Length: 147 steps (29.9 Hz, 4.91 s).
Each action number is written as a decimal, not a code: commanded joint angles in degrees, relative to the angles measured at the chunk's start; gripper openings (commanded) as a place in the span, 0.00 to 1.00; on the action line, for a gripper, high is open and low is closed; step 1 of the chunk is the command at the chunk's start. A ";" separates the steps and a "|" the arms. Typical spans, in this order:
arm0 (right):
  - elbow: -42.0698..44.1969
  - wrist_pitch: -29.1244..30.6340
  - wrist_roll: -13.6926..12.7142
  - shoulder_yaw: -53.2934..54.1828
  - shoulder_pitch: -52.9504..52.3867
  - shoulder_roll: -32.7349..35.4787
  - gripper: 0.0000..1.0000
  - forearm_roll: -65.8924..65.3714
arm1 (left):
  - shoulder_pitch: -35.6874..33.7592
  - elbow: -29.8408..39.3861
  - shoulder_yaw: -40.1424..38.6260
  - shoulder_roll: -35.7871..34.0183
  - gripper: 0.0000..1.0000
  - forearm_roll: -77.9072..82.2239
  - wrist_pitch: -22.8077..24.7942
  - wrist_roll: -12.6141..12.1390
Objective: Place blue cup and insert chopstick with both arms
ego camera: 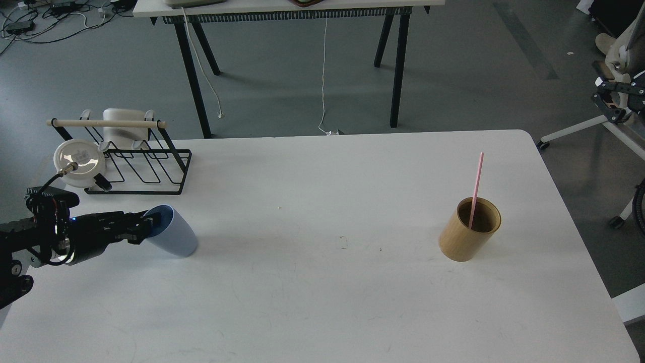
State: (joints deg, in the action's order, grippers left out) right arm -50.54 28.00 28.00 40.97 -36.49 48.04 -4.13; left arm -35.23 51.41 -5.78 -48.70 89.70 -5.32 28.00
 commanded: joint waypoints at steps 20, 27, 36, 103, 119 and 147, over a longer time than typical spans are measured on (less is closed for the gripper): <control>12.82 0.00 0.00 2.80 0.28 0.03 0.98 1.14 | -13.80 11.96 -0.46 -1.07 0.00 0.04 9.09 0.00; 15.12 0.00 0.00 2.80 0.63 1.52 0.98 4.56 | -21.45 8.81 4.36 11.32 0.00 3.72 12.88 0.00; 15.12 0.00 0.00 2.72 0.98 2.14 0.98 4.74 | -21.81 -6.67 7.71 27.77 0.00 20.17 12.62 0.00; 8.53 0.00 0.00 -1.50 -0.85 1.44 0.98 -8.93 | -14.17 9.85 -18.46 16.09 0.88 -32.97 24.12 0.00; -18.19 -20.41 0.00 -10.80 -0.86 13.66 0.98 -63.78 | -13.38 9.06 -29.64 14.24 0.92 -62.63 28.70 0.00; -15.21 -38.90 0.00 -23.92 -1.47 -0.23 0.83 -79.28 | -10.91 8.00 -29.11 14.68 0.94 -62.36 28.53 0.00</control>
State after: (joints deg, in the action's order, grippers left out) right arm -66.87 -10.90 28.00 17.05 -37.80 48.97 -83.32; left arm -46.15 59.49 -34.89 -34.05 27.34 23.24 28.00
